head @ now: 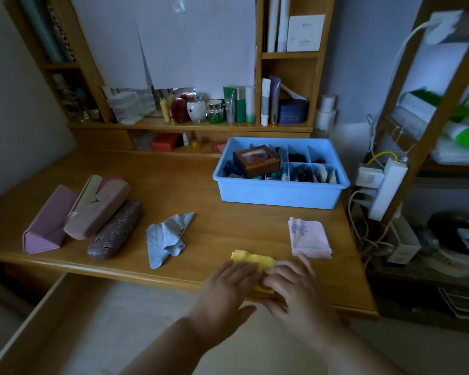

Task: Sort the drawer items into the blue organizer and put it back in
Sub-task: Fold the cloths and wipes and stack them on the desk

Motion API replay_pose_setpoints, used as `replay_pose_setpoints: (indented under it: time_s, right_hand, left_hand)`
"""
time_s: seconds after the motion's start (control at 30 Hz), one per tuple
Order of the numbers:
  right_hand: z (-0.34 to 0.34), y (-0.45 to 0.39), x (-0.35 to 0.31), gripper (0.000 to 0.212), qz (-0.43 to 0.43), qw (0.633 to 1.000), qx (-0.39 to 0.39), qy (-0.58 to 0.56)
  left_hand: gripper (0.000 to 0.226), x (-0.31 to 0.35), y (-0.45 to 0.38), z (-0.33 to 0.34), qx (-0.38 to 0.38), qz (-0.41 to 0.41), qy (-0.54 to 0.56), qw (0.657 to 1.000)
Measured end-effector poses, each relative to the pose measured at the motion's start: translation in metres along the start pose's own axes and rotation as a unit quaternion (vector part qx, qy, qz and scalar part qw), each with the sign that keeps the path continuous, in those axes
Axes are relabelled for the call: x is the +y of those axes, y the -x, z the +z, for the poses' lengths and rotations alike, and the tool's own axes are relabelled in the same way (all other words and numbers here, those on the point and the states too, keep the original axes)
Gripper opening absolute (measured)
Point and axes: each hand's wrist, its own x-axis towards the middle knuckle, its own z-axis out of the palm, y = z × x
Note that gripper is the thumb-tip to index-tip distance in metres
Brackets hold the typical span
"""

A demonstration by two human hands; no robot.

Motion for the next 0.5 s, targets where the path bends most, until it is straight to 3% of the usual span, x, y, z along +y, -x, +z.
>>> replay_pose_setpoints:
  time_s: [0.13, 0.23, 0.3, 0.4, 0.47, 0.5]
  right_hand:
    - [-0.008, -0.002, -0.006, 0.011, 0.026, 0.994, 0.097, -0.047]
    - [-0.025, -0.006, -0.006, 0.005, 0.085, 0.973, 0.134, -0.168]
    - [-0.039, -0.007, -0.001, 0.018, 0.157, 0.93, 0.105, -0.315]
    - [-0.056, -0.006, 0.014, 0.044, 0.238, 0.831, 0.05, -0.501]
    - [-0.065, -0.005, 0.022, 0.037, 0.257, 0.78, 0.027, -0.571]
    - [-0.069, -0.004, 0.024, 0.026, 0.261, 0.773, 0.029, -0.577]
  left_hand:
    - [0.012, 0.008, -0.005, -0.009, 0.105, 0.007, 0.073, 0.992]
    - [0.012, 0.017, -0.014, -0.022, 0.121, -0.088, 0.156, 0.976]
    - [0.016, 0.023, -0.024, -0.03, 0.127, -0.128, 0.22, 0.959]
    - [0.014, 0.032, -0.041, -0.044, 0.137, -0.147, 0.32, 0.926]
    - [0.016, 0.036, -0.051, -0.048, 0.132, -0.158, 0.371, 0.905]
    - [0.018, 0.038, -0.054, -0.048, 0.122, -0.165, 0.391, 0.897]
